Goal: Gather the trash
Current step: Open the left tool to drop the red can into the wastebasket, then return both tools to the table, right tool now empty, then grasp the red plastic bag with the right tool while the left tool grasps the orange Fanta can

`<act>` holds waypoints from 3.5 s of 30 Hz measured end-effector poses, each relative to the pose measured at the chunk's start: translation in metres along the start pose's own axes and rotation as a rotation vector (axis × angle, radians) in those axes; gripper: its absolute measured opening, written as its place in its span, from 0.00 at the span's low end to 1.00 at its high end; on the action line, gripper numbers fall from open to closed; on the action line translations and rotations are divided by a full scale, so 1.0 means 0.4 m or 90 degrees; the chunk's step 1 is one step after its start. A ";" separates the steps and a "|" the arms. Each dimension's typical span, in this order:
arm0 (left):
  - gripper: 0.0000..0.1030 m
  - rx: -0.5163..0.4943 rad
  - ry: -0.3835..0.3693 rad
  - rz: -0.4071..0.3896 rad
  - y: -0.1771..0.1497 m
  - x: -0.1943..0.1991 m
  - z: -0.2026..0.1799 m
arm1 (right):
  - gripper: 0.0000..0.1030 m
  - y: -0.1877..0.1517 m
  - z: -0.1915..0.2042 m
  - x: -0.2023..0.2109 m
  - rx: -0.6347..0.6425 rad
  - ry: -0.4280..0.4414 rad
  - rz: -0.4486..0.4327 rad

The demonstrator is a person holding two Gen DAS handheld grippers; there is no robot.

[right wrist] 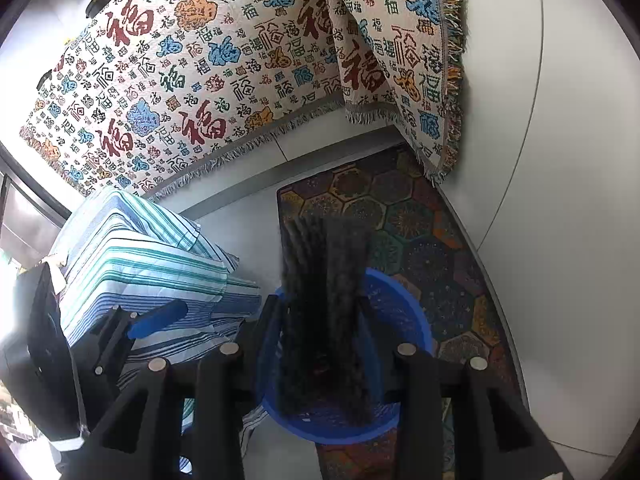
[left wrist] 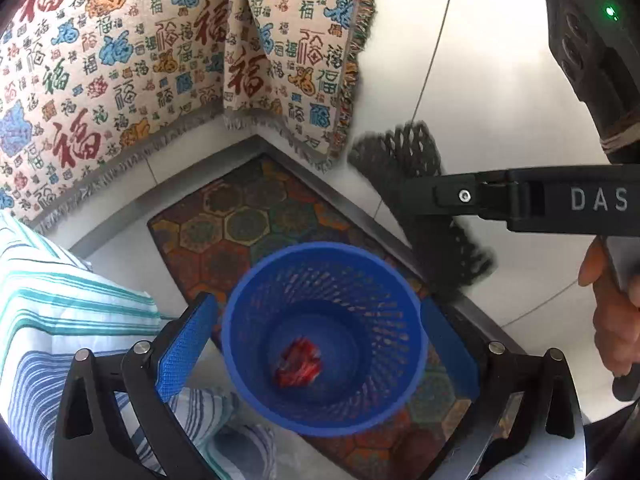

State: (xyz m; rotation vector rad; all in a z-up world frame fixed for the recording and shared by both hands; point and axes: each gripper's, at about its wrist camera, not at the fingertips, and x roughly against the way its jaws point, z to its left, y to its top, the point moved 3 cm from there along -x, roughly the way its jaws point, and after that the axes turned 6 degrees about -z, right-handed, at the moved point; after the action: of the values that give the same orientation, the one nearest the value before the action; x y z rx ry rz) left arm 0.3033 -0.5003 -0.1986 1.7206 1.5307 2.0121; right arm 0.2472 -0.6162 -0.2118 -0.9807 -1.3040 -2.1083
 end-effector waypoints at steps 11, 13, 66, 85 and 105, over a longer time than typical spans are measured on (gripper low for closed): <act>0.98 0.052 -0.006 -0.026 0.018 0.046 0.036 | 0.43 0.003 0.009 0.023 0.003 -0.002 -0.015; 0.98 0.067 -0.010 -0.041 0.022 0.086 0.040 | 0.43 0.008 0.018 0.037 0.009 -0.009 -0.027; 1.00 0.289 0.364 -0.002 -0.547 0.758 0.846 | 0.59 -0.271 1.117 -0.159 0.438 0.166 -0.015; 1.00 0.248 0.345 0.002 -0.597 0.800 0.754 | 0.40 -0.423 1.030 0.004 0.533 0.196 -0.006; 0.88 0.204 0.283 -0.025 -0.538 0.778 0.859 | 0.64 -0.407 1.027 -0.019 0.503 0.203 -0.015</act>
State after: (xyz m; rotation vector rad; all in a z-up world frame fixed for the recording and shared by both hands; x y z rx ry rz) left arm 0.3488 0.0084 -0.1787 1.3671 2.1026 2.3460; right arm 0.2713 -0.1757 -0.1890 -0.2792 -1.7457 -1.4460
